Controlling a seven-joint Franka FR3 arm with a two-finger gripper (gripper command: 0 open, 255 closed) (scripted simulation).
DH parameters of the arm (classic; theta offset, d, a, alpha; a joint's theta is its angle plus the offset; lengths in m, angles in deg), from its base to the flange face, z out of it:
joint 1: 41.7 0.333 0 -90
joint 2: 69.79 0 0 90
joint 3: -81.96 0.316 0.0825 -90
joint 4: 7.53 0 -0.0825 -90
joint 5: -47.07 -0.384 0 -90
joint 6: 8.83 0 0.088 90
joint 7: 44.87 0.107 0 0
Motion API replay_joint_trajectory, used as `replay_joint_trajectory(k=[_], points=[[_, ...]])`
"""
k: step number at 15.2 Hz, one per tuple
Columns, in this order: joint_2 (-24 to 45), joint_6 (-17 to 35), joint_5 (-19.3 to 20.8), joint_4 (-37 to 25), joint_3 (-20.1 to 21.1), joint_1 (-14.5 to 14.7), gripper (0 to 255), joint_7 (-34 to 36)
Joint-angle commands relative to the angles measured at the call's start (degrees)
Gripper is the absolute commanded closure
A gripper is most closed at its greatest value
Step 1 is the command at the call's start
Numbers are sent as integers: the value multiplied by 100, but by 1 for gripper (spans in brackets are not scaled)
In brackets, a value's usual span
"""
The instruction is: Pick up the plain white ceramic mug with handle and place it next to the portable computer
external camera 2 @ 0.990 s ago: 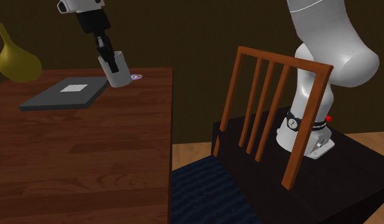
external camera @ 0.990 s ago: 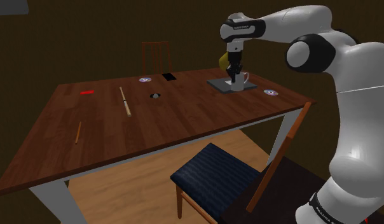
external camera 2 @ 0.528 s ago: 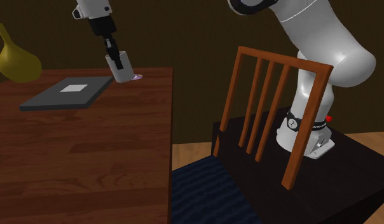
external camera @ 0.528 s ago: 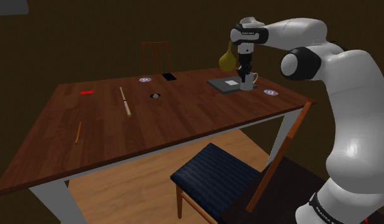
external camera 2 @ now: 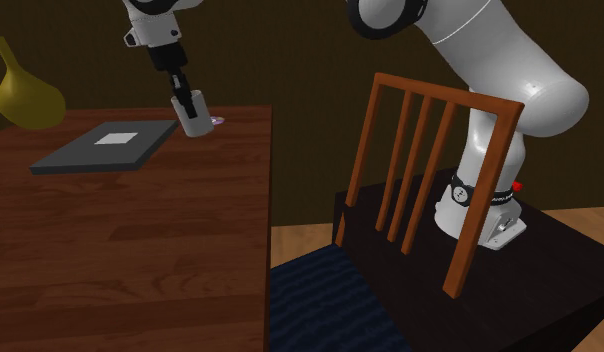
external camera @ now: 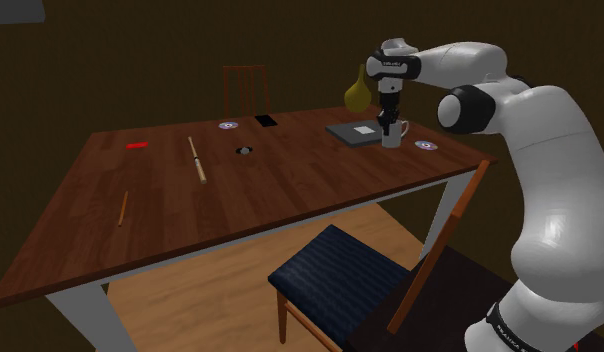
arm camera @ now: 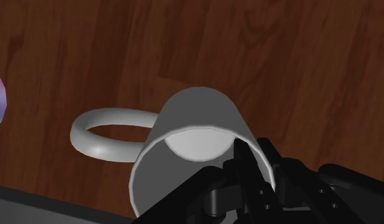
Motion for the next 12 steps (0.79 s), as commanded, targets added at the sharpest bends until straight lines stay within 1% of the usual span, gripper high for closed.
replay_joint_trajectory(k=[1,9,12], points=[[-60,205,3,259,1,0,255,12],[-94,842,9,934,6,6,255,65],[-94,843,9,934,6,6,255,65]])
